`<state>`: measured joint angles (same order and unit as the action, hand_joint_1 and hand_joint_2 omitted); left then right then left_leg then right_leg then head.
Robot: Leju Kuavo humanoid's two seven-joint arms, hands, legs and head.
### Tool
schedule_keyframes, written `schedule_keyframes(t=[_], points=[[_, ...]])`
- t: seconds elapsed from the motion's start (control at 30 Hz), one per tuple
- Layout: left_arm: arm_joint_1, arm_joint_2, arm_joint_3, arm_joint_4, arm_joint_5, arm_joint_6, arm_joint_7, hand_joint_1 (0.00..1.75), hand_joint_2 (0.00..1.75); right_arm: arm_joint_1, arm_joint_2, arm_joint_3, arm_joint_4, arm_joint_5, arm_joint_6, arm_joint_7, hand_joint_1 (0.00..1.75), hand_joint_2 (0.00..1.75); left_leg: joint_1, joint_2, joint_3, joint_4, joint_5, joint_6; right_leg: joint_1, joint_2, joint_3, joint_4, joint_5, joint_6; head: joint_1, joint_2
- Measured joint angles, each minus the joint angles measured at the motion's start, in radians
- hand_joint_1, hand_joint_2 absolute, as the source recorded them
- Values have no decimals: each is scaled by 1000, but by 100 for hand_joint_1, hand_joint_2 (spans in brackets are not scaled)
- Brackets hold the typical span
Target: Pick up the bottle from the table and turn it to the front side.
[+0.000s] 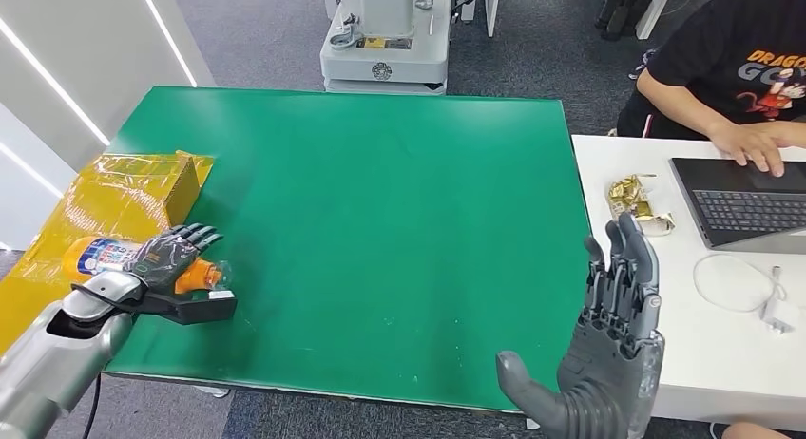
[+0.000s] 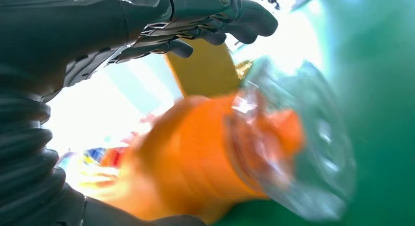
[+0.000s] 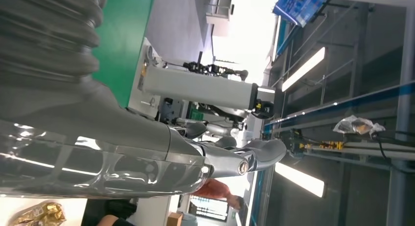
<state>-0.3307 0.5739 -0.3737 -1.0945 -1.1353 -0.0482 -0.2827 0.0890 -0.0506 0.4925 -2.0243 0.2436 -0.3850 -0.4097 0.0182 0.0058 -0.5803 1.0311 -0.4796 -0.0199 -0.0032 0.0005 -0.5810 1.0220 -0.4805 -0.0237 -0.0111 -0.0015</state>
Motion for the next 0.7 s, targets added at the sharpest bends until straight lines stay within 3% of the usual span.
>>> schedule_keyframes(t=[0.4, 0.57, 0.7], points=[[74, 47, 86, -266, 91, 75, -66, 0, 175, 36, 0, -6, -25, 33, -5, 5, 0, 175, 0, 0, 0, 0, 0, 0, 0, -1, 0, 0, 0, 0, 0, 0], [79, 48, 89, -399, 192, 86, -101, 0, 175, 46, 2, -16, -32, 48, -16, 7, 0, 175, 0, 0, 0, 0, 0, 0, 0, -1, 0, 0, 0, 0, 0, 0], [79, 16, 88, -464, 375, 94, -151, 0, 175, 52, 4, -19, -34, 50, -17, 8, 0, 175, -1, -1, 0, 0, 0, 0, 0, -1, 0, -1, 0, 0, 0, 0]])
